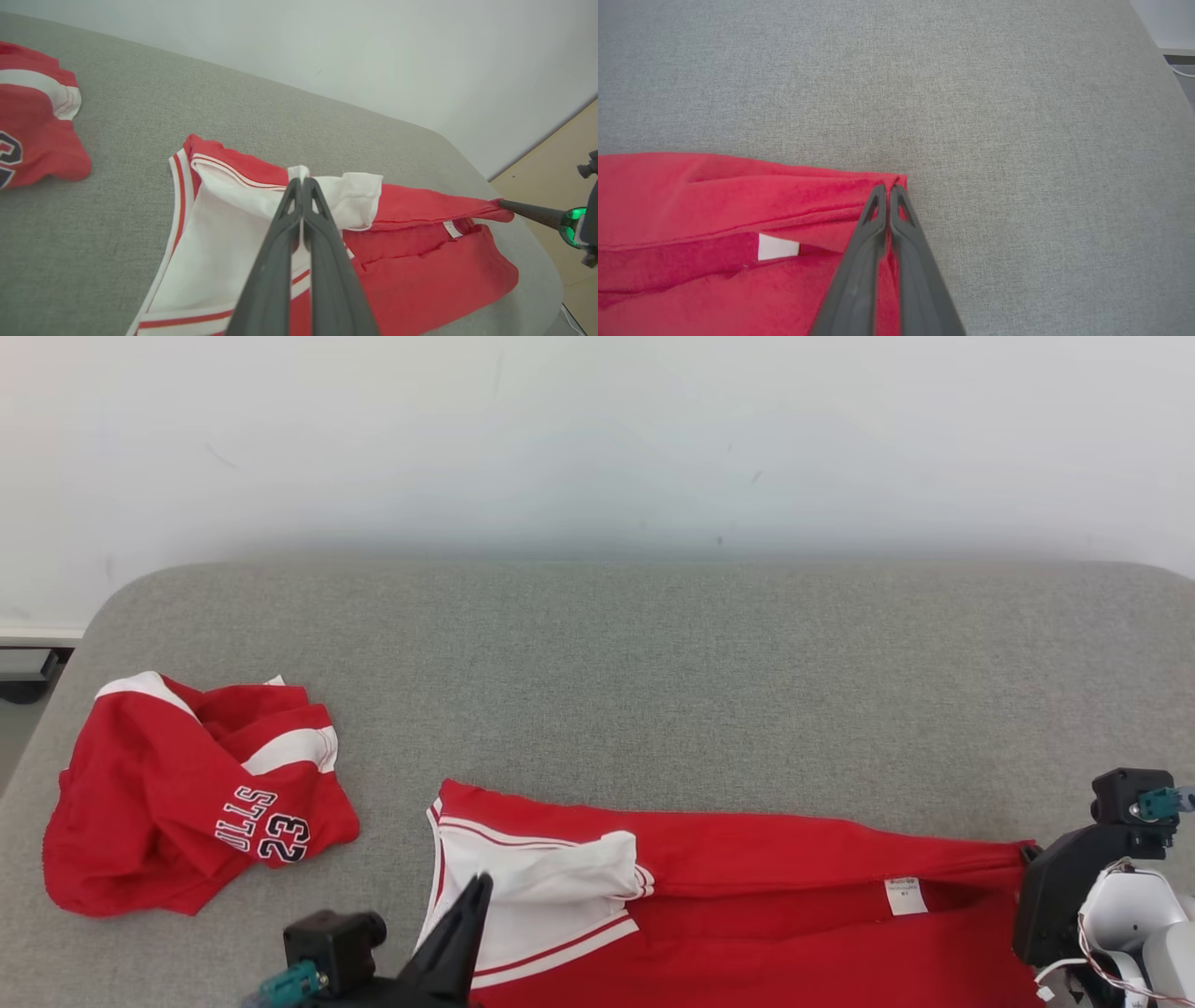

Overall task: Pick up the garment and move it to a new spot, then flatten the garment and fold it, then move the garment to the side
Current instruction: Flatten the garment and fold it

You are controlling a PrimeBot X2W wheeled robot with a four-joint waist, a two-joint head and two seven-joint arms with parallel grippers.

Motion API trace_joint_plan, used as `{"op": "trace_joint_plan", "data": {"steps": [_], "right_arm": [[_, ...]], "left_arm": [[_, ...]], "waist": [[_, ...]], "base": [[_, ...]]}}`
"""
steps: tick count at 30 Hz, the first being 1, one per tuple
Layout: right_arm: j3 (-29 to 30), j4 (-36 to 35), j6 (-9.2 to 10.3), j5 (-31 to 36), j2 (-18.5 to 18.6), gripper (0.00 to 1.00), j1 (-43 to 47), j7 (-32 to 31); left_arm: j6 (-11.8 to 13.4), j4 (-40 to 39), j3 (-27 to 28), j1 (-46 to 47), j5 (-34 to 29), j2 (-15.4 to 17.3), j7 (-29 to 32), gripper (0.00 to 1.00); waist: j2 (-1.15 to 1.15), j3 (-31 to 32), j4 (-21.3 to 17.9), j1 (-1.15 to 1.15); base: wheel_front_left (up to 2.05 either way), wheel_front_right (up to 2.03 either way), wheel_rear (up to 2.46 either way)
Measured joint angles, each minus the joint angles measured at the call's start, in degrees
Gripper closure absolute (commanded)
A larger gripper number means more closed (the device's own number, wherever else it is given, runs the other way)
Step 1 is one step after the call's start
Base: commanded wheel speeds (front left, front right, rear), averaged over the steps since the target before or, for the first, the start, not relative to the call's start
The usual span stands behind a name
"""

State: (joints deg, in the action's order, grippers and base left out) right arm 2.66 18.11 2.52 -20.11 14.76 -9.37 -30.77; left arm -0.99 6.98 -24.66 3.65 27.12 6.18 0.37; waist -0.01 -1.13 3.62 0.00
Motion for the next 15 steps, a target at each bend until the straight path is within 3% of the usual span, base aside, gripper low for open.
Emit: {"op": "trace_joint_plan", "data": {"steps": [9,10,12,13,15], "right_arm": [[-1.3,-0.3,-0.01,1.6,1.7,1.0,0.8,-1.0],[-1.4,-0.2,-0.01,1.8,1.9,0.85,0.8,-1.2],[-1.8,-0.3,-0.01,2.6,2.0,0.18,0.8,-1.5],[-2.0,-0.3,-0.01,2.7,2.0,0.0,0.8,-1.6],[-2.3,-0.2,0.0,3.3,2.3,0.0,0.8,-2.1]], "left_arm": [[2.1,-2.3,-0.8,-3.5,0.7,-0.2,4.2,1.0],[2.6,-2.4,-0.8,-3.5,0.8,-0.3,4.4,1.0],[3.1,-2.5,-0.7,-3.6,0.8,-0.1,5.3,1.0],[3.5,-2.5,-0.7,-3.6,0.8,-0.1,5.5,1.0],[3.6,-2.9,-0.6,-4.3,0.8,0.1,6.0,1.0]], "waist": [[0.0,-0.1,0.5,0.0],[0.0,-0.1,0.6,0.0],[0.01,-0.2,0.8,0.01],[0.01,-0.2,0.8,0.01],[0.01,-0.3,1.0,0.01]], "base": [[0.0,0.0,0.0],[0.0,0.0,0.0],[0.0,0.0,0.0],[0.0,0.0,0.0],[0.0,0.0,0.0]]}}
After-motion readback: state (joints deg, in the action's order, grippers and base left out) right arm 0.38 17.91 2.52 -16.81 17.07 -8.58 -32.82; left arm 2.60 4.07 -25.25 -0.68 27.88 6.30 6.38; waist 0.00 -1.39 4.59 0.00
